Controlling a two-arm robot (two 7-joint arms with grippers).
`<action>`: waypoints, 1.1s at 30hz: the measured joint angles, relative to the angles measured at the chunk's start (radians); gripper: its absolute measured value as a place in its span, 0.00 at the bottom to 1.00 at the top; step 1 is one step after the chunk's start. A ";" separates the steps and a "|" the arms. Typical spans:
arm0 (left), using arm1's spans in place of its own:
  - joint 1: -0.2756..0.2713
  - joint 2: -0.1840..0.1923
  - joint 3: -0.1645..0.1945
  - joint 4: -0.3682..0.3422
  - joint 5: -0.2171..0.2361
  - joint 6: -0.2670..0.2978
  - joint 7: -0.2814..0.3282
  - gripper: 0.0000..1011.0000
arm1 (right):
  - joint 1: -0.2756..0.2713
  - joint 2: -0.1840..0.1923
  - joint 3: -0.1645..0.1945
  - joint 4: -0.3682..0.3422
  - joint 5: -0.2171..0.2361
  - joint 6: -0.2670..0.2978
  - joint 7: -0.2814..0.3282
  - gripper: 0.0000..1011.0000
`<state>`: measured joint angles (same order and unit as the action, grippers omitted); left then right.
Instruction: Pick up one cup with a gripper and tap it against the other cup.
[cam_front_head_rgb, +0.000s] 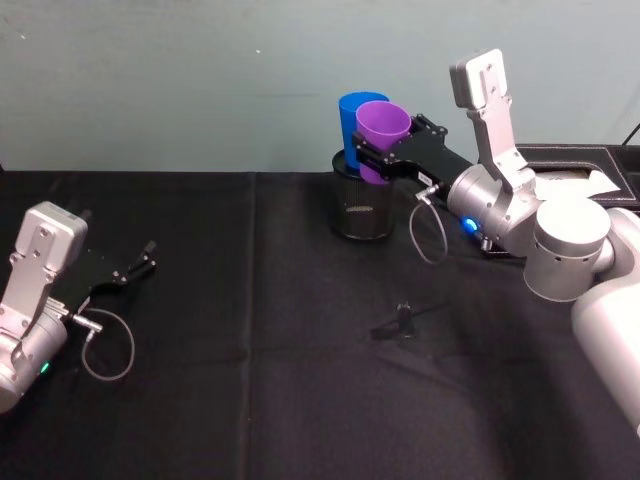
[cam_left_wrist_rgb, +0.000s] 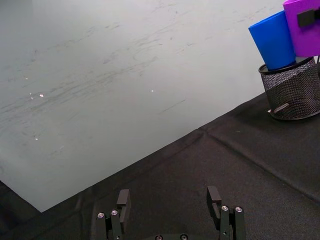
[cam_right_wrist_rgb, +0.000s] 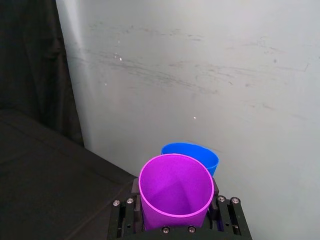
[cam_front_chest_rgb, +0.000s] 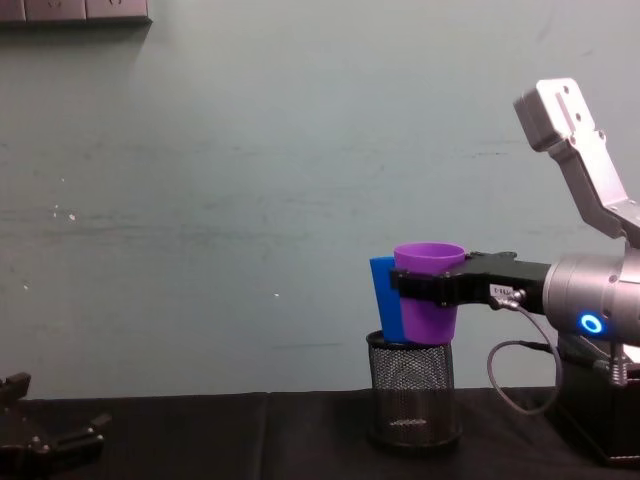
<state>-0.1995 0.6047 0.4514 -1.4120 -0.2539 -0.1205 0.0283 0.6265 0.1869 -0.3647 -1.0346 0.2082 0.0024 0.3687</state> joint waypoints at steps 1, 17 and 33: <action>0.000 0.000 0.000 0.000 0.000 0.000 0.000 0.99 | 0.004 -0.002 0.001 0.003 -0.002 -0.001 0.000 0.74; 0.000 0.000 0.000 0.000 0.000 0.000 0.000 0.99 | 0.016 -0.012 0.007 0.013 -0.011 0.000 0.008 0.74; 0.000 0.000 0.000 0.000 0.000 0.000 0.000 0.99 | 0.016 -0.012 0.012 0.005 -0.010 0.007 0.013 0.74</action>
<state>-0.1995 0.6047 0.4513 -1.4120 -0.2539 -0.1205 0.0283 0.6429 0.1753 -0.3531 -1.0300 0.1984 0.0095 0.3822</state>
